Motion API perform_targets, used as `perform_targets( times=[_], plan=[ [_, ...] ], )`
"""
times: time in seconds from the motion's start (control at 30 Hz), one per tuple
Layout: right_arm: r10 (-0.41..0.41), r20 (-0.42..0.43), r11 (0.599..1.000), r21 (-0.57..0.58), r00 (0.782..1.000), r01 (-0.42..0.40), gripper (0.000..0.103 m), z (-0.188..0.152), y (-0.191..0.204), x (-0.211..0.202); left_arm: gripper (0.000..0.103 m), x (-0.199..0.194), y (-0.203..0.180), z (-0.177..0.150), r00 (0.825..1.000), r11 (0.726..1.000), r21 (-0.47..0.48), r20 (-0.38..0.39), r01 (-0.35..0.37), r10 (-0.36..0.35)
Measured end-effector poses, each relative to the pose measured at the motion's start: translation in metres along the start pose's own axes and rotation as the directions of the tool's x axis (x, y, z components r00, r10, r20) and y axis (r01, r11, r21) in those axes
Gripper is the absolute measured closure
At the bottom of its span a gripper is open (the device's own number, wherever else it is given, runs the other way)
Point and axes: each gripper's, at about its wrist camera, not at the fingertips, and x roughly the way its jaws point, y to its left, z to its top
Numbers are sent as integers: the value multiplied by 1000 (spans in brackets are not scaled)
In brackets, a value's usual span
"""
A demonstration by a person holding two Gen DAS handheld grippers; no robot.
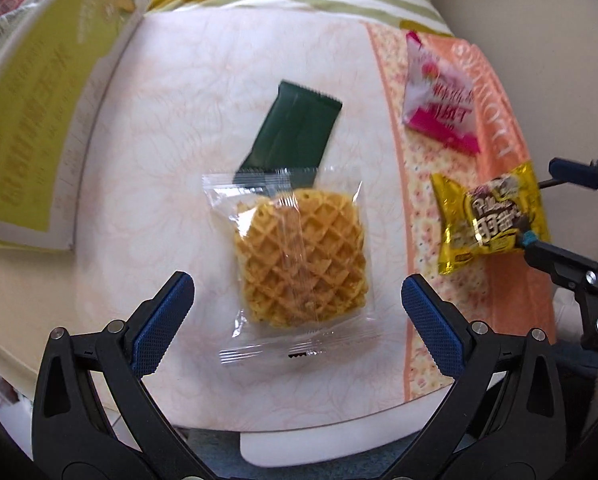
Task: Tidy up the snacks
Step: 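Grasp the waffle cookie with the left tool while the right tool grasps the gold chocolate packet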
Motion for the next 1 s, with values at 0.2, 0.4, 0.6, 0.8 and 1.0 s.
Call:
perform_targets(
  times=[0.2,0.4,0.6,0.8,1.0],
  plan=[
    [-23,-150,963,-270,988,-18,14,1,19,27,0,25,-6,4,997,997,-13,-25,-71,71],
    [-65,-232,897,-440,971,-45,14,1,30,47,0,41,-6,5,995,995,-16,-41,-94,93],
    [-120,-274,812,-580,954,-64,14,-3,36,67,6,47,-9,11,995,995,19,-21,-100,101],
    [-73,-302,835,-539,951,-107,14,2,29,78,23,45,-17,14,995,993,62,6,-100,100],
    [-77,-287,812,-573,955,-107,14,-5,27,80,28,41,-20,8,998,995,80,13,-68,67]
  ],
)
